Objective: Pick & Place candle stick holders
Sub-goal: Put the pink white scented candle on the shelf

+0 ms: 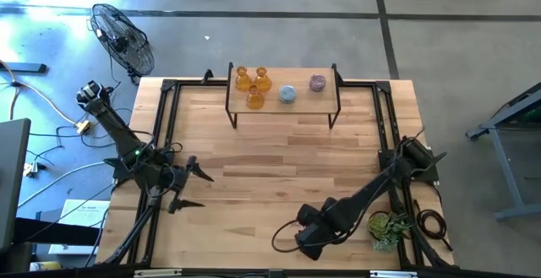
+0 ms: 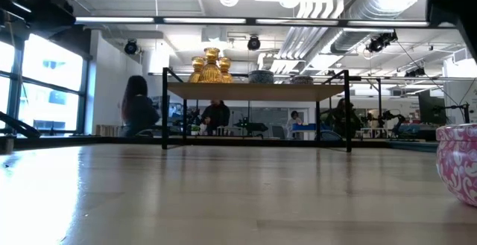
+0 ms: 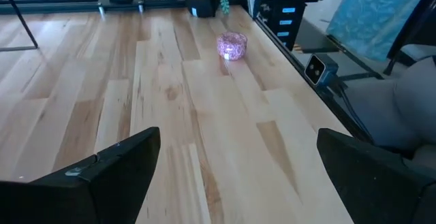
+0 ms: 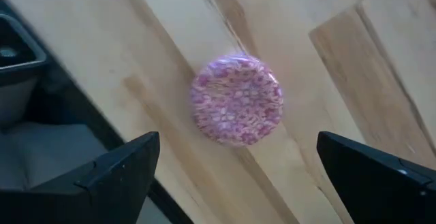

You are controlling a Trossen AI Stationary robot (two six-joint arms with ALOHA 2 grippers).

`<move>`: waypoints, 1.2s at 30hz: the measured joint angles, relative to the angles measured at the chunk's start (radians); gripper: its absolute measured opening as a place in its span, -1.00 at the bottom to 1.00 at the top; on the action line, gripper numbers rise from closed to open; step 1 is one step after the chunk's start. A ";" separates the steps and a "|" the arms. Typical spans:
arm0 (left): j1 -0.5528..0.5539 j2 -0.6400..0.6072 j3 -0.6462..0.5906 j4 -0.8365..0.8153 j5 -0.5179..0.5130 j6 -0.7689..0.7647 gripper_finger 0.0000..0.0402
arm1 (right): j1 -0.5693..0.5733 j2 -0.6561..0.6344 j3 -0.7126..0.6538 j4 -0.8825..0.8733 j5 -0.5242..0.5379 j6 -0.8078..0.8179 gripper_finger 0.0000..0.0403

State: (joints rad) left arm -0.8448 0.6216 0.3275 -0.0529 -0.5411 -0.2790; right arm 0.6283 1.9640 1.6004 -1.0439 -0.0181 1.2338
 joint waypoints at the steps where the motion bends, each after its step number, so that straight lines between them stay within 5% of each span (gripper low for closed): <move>1: 0.000 -0.007 -0.008 0.005 0.000 0.006 0.93 | -0.003 0.000 -0.018 0.008 -0.010 0.000 0.95; 15: 0.000 -0.033 -0.027 0.005 0.007 0.005 0.93 | -0.047 0.001 -0.189 0.274 -0.094 -0.062 0.95; 36: 0.000 -0.033 -0.027 -0.005 0.011 -0.018 0.93 | -0.062 0.081 -0.190 0.254 -0.145 -0.087 0.95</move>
State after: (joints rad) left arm -0.8449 0.5888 0.3008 -0.0577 -0.5304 -0.2966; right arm 0.5659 2.0445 1.4105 -0.7899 -0.1631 1.1473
